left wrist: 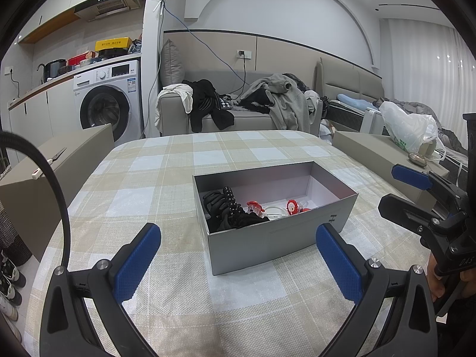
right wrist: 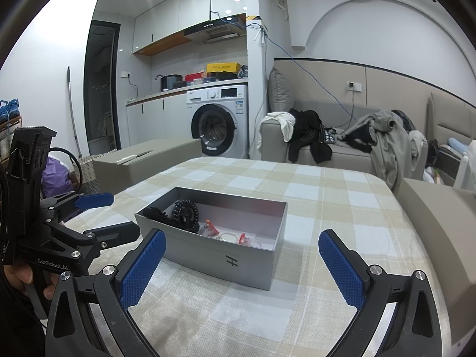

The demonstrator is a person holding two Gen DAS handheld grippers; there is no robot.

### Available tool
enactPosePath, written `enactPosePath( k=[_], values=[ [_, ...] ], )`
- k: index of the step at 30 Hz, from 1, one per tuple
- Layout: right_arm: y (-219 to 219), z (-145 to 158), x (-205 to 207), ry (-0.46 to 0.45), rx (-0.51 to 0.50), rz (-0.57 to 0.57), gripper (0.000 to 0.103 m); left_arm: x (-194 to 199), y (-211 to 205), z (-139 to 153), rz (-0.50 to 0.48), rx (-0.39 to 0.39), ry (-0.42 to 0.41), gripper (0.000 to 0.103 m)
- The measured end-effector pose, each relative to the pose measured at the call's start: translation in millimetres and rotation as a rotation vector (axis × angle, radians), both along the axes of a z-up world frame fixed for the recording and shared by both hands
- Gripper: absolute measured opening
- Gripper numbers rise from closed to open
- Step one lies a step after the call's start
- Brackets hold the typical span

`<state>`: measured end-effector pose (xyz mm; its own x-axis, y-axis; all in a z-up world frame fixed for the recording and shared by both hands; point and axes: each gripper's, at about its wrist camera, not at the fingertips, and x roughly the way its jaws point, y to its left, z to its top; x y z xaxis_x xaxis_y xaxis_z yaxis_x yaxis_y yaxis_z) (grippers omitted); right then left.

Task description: Organize jewelry

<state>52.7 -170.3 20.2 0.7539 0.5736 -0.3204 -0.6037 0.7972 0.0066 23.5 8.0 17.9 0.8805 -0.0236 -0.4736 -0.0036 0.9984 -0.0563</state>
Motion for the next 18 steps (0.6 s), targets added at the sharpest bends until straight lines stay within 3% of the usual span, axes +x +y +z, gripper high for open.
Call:
enactPosePath(
  k=[18],
  values=[
    [-0.1,-0.6,0.2,-0.001,-0.001,0.0,0.103,0.0,-0.2,0.6,0.005,-0.001,0.0,0.102]
  ],
)
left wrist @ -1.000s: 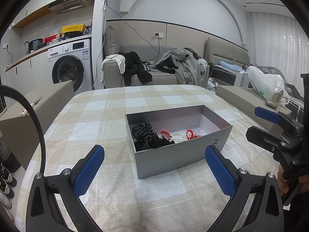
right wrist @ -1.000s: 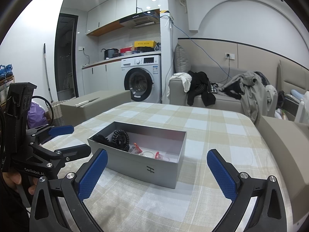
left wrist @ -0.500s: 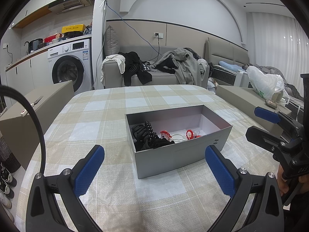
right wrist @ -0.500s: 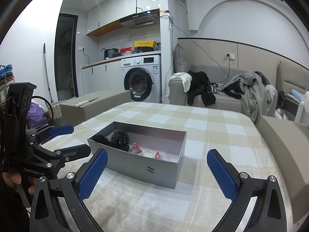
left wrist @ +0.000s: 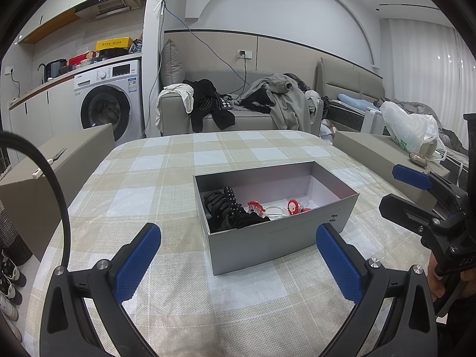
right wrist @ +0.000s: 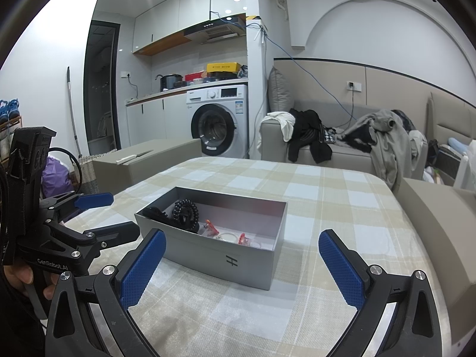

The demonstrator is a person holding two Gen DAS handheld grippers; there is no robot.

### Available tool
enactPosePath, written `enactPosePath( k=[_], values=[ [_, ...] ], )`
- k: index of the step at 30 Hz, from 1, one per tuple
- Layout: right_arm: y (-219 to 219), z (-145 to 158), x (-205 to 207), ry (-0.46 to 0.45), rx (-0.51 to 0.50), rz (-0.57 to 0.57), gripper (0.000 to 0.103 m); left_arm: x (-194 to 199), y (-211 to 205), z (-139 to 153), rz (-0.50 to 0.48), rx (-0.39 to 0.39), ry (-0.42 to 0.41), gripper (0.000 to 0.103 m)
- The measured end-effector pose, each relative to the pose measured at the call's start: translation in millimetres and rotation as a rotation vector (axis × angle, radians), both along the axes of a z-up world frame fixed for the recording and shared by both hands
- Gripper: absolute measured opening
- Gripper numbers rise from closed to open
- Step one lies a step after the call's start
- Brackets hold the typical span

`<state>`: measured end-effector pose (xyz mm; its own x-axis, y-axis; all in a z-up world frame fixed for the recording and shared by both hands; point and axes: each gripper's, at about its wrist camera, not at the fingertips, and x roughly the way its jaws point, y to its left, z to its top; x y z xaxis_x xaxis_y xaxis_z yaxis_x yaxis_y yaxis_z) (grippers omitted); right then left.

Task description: Organize jewelry

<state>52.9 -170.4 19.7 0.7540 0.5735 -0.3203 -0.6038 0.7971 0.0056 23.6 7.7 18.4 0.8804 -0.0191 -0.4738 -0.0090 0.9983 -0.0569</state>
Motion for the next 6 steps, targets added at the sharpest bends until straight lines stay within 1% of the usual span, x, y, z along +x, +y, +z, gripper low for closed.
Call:
enactPosePath(
  k=[6],
  values=[
    [0.1,-0.1,0.1,0.0,0.0,0.0,0.103,-2.2,0.9,2.4,0.0,0.0,-0.01,0.102]
  ],
)
